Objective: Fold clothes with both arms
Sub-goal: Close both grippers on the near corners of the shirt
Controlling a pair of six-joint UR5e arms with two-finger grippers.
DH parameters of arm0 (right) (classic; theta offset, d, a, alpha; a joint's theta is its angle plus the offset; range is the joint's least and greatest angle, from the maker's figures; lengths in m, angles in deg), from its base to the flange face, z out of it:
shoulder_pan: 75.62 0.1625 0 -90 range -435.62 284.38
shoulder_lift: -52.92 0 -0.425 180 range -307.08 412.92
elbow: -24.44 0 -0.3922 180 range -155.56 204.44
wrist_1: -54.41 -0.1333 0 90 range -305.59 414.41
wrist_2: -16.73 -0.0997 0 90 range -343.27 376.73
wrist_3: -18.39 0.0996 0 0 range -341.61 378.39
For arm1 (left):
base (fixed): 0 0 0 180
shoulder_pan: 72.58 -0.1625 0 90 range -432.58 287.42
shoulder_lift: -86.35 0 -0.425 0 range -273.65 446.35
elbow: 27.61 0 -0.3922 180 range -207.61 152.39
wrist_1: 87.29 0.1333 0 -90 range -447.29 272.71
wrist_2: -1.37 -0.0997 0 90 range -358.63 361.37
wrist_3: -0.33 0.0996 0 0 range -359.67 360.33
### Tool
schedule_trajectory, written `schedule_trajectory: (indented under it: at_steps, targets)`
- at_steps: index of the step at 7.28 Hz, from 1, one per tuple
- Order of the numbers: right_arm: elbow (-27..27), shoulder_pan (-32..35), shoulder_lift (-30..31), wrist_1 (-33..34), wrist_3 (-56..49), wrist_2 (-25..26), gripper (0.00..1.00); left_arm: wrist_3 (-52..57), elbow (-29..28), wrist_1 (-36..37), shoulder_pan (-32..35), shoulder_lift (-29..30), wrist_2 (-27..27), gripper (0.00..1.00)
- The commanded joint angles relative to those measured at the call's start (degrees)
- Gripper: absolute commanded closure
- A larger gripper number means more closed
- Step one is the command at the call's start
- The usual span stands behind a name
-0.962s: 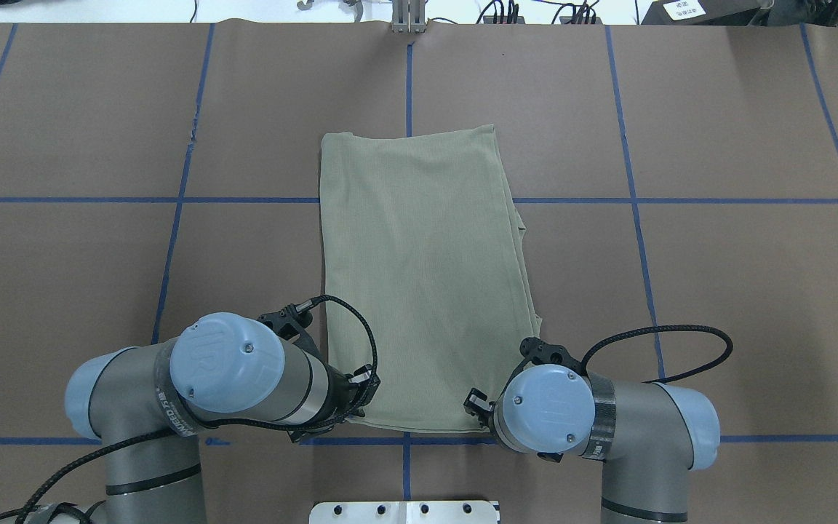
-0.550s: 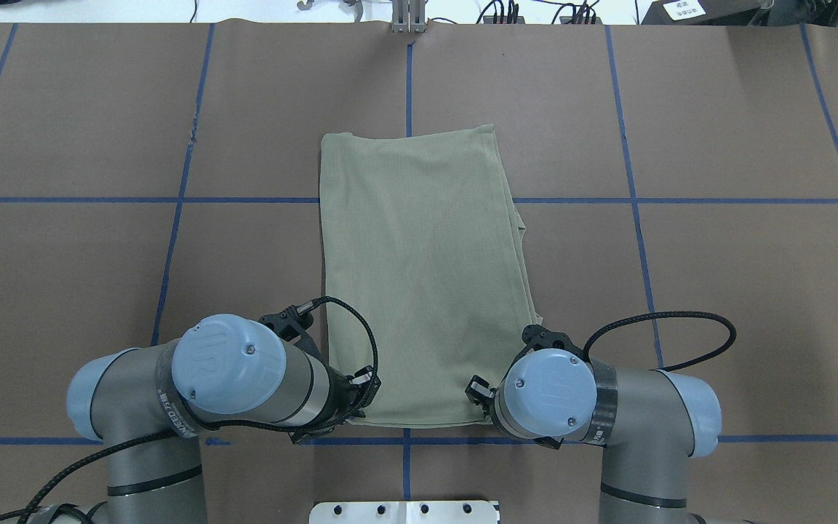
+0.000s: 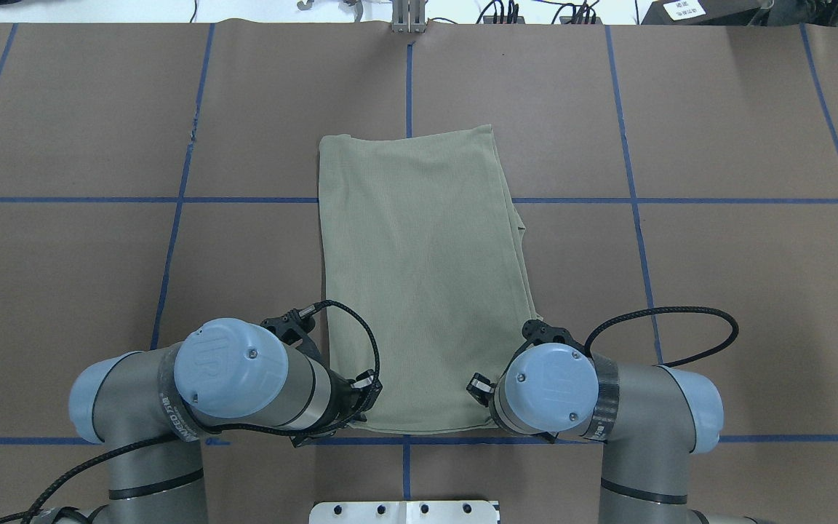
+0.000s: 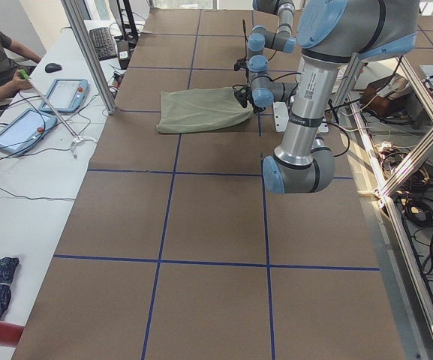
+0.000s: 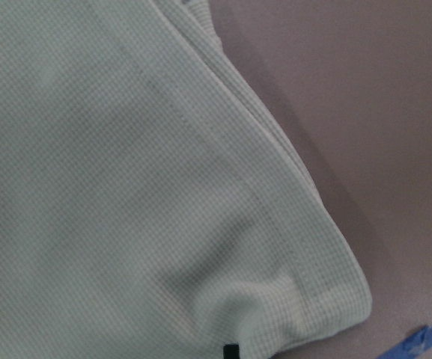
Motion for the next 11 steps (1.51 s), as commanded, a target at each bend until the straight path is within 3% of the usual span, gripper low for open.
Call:
schedule_trajectory:
  at_steps: [1, 3, 7, 9, 11]
  targets:
    - [1.29, 0.25, -0.42, 0.04, 0.07, -0.33, 1.0, 0.0, 1.09, 0.09, -0.01, -0.37, 0.09, 1.0]
    - [7.78, -0.27, 0.9, 0.74, 0.06, -0.6, 1.0, -0.26, 2.76, 1.13, -0.28, -0.55, 0.0, 1.0]
    - [18.43, -1.34, 5.82, 0.83, 0.06, -2.97, 1.0, -0.35, 10.93, 14.29, -2.56, -0.46, 0.0, 1.0]
    - [16.18, 0.5, 4.77, 0.74, -0.2, -3.06, 1.0, 0.17, 9.02, 14.15, -0.74, 0.42, -0.26, 1.0]
    - [12.14, 6.46, 0.4, 0.74, -2.73, -2.8, 1.0, 6.21, 5.15, 13.19, 7.86, 1.3, -0.44, 1.0]
